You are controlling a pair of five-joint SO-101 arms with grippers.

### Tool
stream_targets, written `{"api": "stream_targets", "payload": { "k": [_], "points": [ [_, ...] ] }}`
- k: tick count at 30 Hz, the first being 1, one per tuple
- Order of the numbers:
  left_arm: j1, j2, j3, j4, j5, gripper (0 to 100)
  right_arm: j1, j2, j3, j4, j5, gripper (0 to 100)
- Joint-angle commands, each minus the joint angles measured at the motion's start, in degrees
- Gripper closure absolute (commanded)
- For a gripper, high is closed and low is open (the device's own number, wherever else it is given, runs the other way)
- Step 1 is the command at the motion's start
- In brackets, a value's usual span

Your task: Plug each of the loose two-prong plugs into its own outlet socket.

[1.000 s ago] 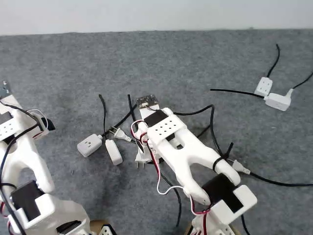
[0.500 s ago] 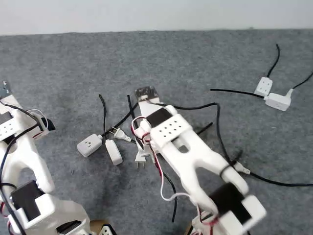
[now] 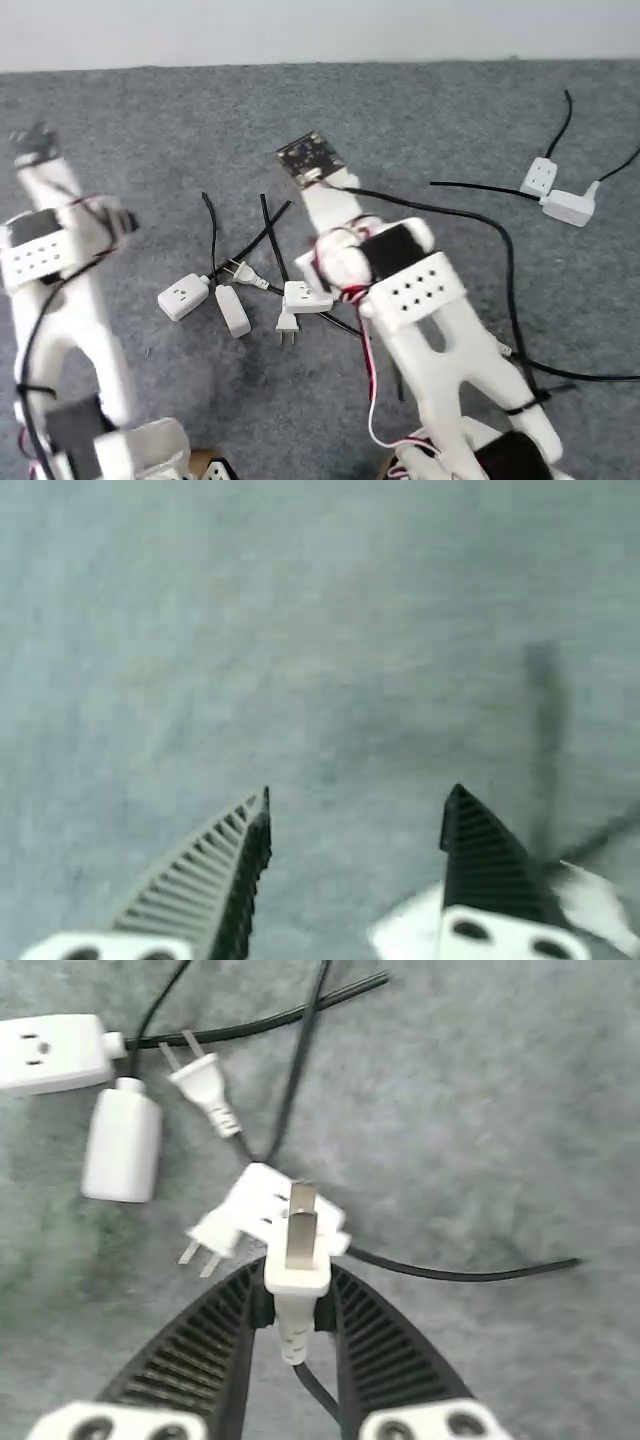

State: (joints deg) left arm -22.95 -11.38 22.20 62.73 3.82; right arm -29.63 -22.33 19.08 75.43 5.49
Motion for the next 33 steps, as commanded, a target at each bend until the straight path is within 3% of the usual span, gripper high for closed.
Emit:
{"api": "stream_targets", "payload": {
  "k": [1, 8, 17, 21, 31, 33],
  "points": [
    [9.4, -11.3, -1.9, 3.0, -4.7, 74, 6.2, -4.3, -2.7, 0.0, 5.1, 99.1],
    [26.9, -35.2, 6.0, 8.3, -14.9, 74, 5.2, -16.0, -2.6, 0.0, 10.3, 99.1],
    [46.9, -65.7, 15.4, 15.0, -19.6, 74, -5.7, -20.4, 0.6, 3.0, 10.4, 99.1],
    [48.4, -68.5, 14.5, 17.2, -19.7, 74, -10.5, -20.7, 3.2, 3.3, 10.4, 99.1],
    [47.9, -69.1, 13.4, 17.3, -23.7, 74, -14.9, -22.5, 3.0, 9.2, 13.1, 99.1],
    [45.3, -69.1, 13.5, 17.1, -23.7, 74, -16.6, -25.3, 3.3, 10.6, 13.1, 99.1]
  ]
}}
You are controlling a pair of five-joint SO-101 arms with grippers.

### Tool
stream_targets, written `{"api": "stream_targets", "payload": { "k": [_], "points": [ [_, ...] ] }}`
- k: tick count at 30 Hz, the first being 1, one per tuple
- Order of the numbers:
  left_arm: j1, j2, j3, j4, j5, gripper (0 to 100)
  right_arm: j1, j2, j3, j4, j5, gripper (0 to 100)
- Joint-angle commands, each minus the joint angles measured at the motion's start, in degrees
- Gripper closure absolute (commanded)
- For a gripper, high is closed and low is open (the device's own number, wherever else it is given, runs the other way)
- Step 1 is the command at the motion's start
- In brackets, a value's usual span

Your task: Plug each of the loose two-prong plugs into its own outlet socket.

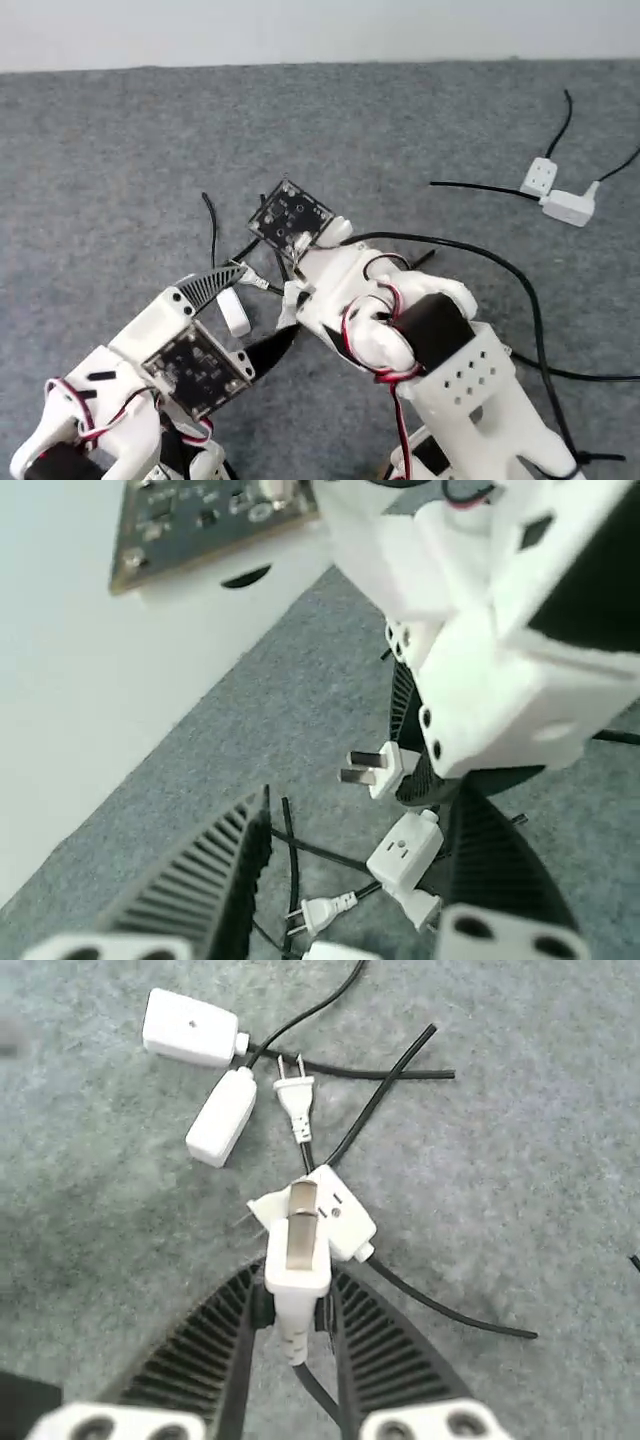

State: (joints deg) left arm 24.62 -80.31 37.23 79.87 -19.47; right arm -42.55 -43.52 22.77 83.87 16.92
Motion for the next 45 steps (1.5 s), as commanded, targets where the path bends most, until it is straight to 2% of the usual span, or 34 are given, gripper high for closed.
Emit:
{"api": "stream_targets", "payload": {
  "k": [1, 6, 13, 18, 30, 42, 45],
  "points": [
    [-3.7, -0.2, -1.3, -0.9, -0.4, 74, -4.4, -5.8, -0.4, 2.9, 1.7, 99.1],
    [-5.1, 0.1, 0.6, -2.5, 0.5, 74, -7.3, -13.0, 0.2, 4.6, 1.7, 99.1],
    [-0.6, -0.2, 3.7, -3.5, 2.0, 74, -8.0, -14.1, 4.5, 3.8, 1.7, 99.1],
    [-0.7, 0.2, 5.1, -4.6, 2.0, 74, -8.0, -14.2, 4.5, 3.9, 1.7, 99.1],
    [-4.0, -0.3, 20.2, -12.4, 2.0, 74, -7.8, -15.2, -1.1, 6.5, 1.7, 99.1],
    [-4.1, -0.3, 25.1, -13.6, 4.0, 74, -7.6, -15.1, -3.1, 7.7, 1.9, 99.1],
    [-4.2, -0.3, 25.0, -13.5, 4.0, 74, -4.9, -14.6, -2.5, 7.3, 2.2, 99.1]
  ]
}}
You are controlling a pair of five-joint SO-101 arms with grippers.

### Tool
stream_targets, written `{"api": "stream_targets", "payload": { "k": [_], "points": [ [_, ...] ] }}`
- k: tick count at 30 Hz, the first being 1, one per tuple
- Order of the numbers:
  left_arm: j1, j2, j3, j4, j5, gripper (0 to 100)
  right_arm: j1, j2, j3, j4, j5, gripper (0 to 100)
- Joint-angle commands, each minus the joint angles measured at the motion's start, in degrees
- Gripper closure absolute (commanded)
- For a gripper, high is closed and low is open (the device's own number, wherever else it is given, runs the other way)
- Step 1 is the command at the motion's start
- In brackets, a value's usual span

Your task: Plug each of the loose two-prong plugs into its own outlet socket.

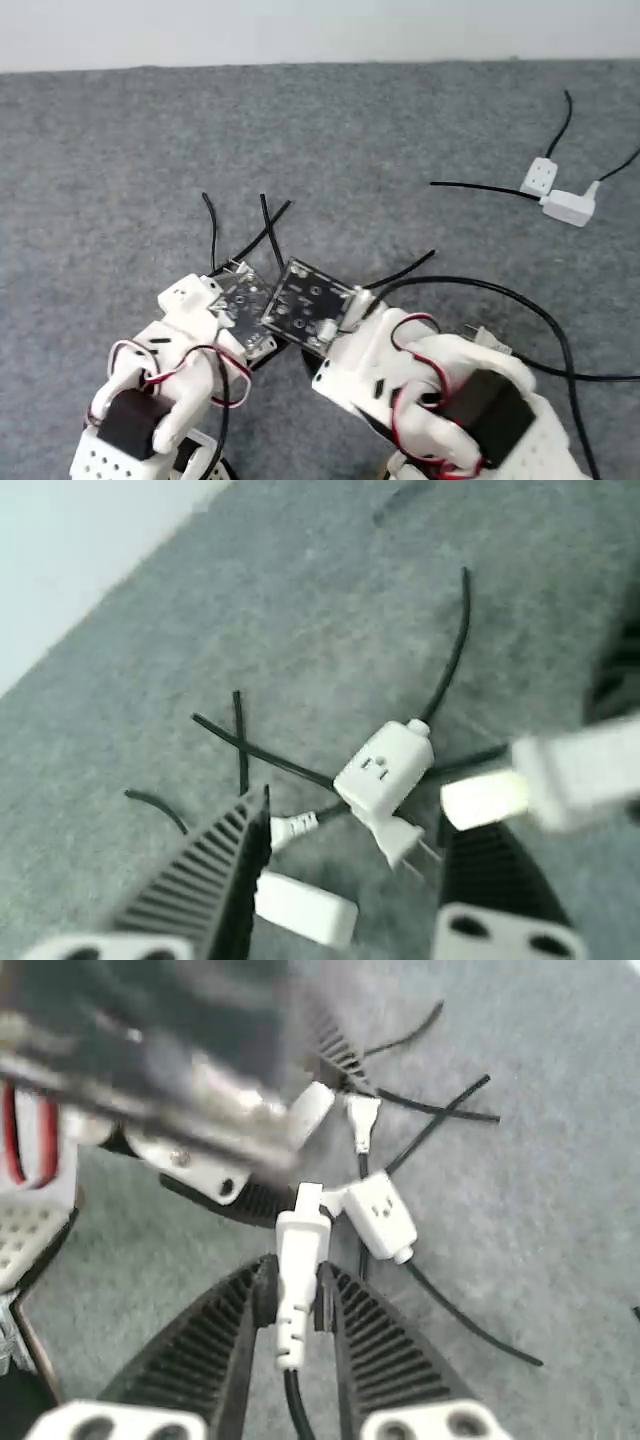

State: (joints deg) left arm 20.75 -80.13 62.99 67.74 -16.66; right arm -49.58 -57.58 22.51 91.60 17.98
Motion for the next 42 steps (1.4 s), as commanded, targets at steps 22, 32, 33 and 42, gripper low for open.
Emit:
{"api": "stream_targets", "payload": {
  "k": [22, 32, 33, 42],
  "points": [
    [-19.3, -0.4, 3.8, -16.4, 8.4, 74, 10.2, -0.3, 8.6, -2.8, 3.1, 99.1],
    [-25.1, 0.0, 13.6, -30.9, 8.5, 74, 16.7, 20.0, 3.4, -2.3, 5.4, 99.1],
    [-25.1, 0.0, 14.2, -31.7, 8.5, 74, 17.9, 22.4, 1.4, -1.8, 5.6, 99.1],
    [-25.1, 0.0, 18.9, -37.9, 11.0, 74, 20.1, 43.2, -16.3, 6.3, 6.2, 99.1]
  ]
}}
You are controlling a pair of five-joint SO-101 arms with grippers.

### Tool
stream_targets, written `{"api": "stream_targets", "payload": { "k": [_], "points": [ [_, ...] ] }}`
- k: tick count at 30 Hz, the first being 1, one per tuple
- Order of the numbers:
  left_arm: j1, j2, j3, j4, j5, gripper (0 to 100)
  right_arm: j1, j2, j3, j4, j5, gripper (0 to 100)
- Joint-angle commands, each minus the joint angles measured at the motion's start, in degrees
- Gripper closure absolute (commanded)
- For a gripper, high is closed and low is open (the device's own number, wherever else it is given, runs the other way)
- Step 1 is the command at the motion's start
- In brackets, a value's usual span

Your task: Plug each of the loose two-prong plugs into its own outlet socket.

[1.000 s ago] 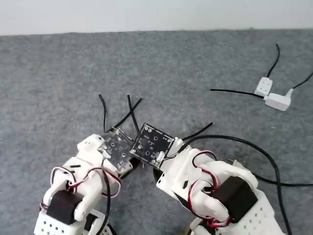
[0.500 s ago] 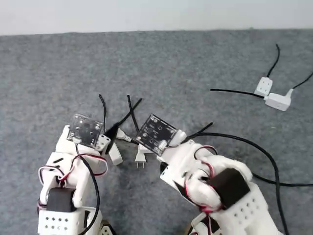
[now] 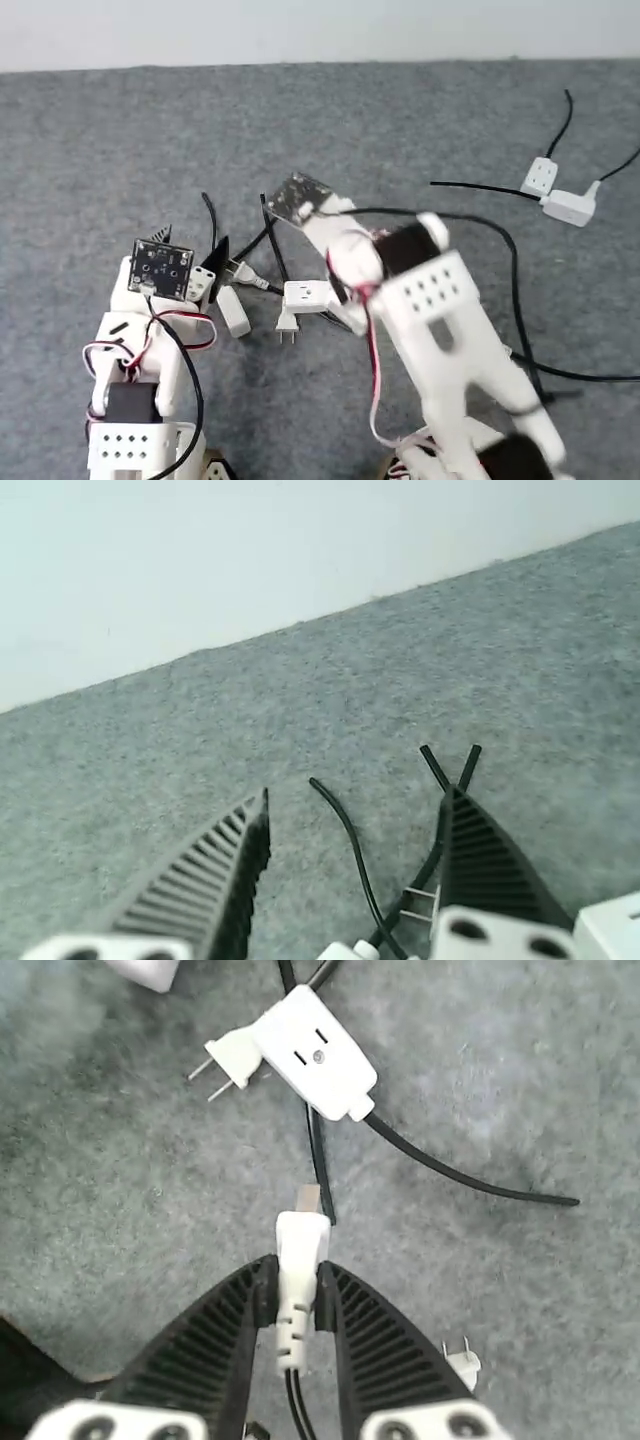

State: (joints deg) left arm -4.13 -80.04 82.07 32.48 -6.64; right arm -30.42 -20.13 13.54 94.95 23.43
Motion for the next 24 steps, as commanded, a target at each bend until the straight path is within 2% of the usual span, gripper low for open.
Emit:
{"api": "stream_targets", "payload": {
  "k": [1, 7, 13, 24],
  "points": [
    [-0.2, -0.1, 0.4, -3.4, 1.0, 74, 0.9, 8.3, -9.4, 3.9, 0.6, 99.1],
    [0.1, -0.1, 2.3, -6.2, 0.9, 74, 0.7, 18.1, -20.9, 7.7, -1.0, 99.1],
    [-0.1, 0.0, 4.0, -8.8, 0.9, 74, -2.5, 22.9, -23.7, 7.4, -1.8, 99.1],
    [-0.2, 0.0, 4.3, -9.2, 0.8, 74, -3.1, 28.9, -27.5, 5.3, -12.8, 99.1]
  ]
}}
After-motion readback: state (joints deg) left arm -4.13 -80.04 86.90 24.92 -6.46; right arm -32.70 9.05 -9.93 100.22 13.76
